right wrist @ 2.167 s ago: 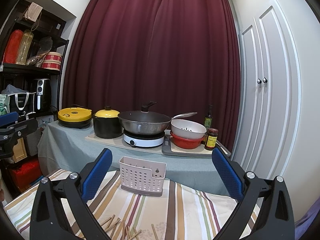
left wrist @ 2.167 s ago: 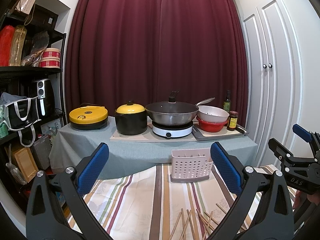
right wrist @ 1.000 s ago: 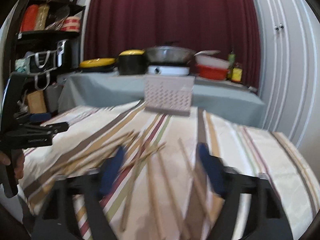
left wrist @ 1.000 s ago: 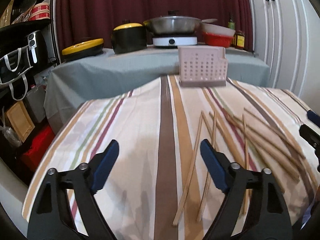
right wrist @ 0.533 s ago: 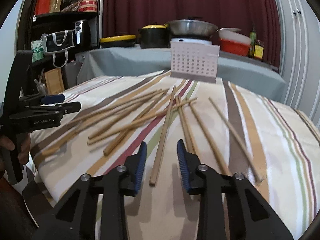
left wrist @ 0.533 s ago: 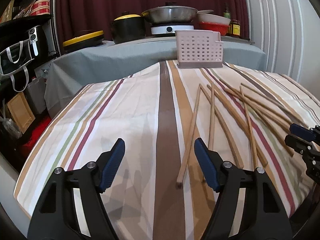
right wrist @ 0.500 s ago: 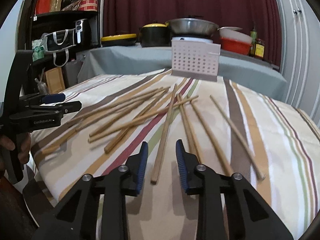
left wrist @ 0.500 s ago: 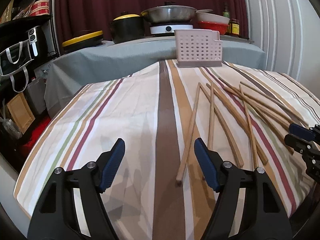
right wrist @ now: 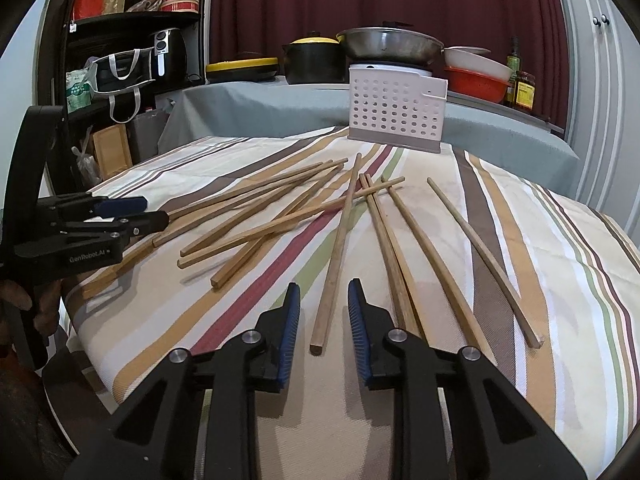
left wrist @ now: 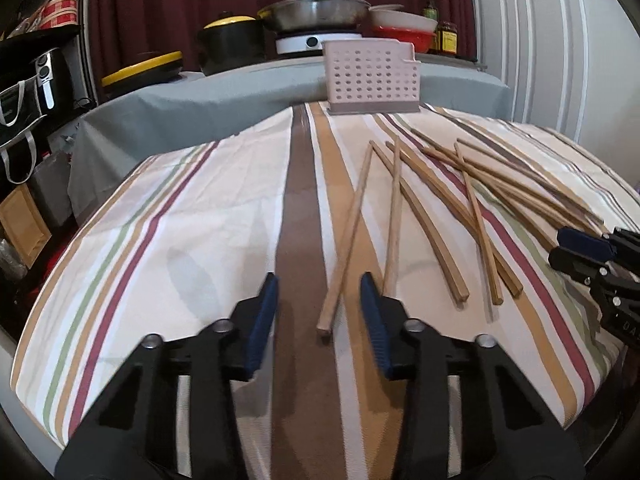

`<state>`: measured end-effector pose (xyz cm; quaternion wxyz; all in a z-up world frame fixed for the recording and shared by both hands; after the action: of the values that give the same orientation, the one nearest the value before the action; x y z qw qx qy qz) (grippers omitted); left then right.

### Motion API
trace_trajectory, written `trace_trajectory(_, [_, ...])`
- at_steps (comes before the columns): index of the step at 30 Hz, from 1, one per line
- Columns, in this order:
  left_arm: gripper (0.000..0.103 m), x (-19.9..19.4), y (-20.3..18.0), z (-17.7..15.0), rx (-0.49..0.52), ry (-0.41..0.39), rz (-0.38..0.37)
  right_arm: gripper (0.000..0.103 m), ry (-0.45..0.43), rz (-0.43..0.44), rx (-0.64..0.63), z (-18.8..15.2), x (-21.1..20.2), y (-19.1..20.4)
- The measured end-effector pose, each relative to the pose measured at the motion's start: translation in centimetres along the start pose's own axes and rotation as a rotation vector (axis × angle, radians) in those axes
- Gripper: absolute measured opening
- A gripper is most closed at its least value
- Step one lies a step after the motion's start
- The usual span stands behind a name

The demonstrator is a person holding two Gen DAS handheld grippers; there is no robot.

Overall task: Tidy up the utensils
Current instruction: 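Lower the right tool toward the scattered wooden chopsticks, then close the right tool on one wooden chopstick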

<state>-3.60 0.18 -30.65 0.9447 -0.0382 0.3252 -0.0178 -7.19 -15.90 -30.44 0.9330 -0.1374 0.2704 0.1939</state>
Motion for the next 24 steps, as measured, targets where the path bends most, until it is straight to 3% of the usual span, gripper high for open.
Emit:
trace_trajectory(2, [0.020, 0.10, -0.20, -0.19, 0.011, 0.002, -0.019, 0.026, -0.001, 0.000, 0.000, 0.03, 0.00, 0.03])
trace_trajectory(6, [0.011, 0.11, -0.32, -0.25, 0.011, 0.001, -0.020, 0.026, -0.001, -0.001, 0.000, 0.02, -0.02, 0.03])
trace_trajectory(15, [0.007, -0.05, -0.47, -0.42, 0.024, -0.003, -0.010, 0.026, -0.007, 0.002, 0.004, -0.09, -0.03, 0.07])
trace_trajectory(24, [0.007, -0.09, -0.22, -0.31, 0.016, 0.000, -0.007, 0.015, -0.007, 0.007, 0.018, -0.17, -0.10, -0.05])
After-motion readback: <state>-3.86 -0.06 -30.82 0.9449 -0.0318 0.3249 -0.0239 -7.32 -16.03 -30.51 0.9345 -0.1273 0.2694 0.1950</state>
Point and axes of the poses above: each gripper's, at about its wrist camera, not at the fingertips, and x roughly the way its jaws point, y to its left, z to its top, the point moved 2 cm from there along x, roughly the way its jaws point, and after that the axes turned 10 degrees about -x, right-handed, at the moved point
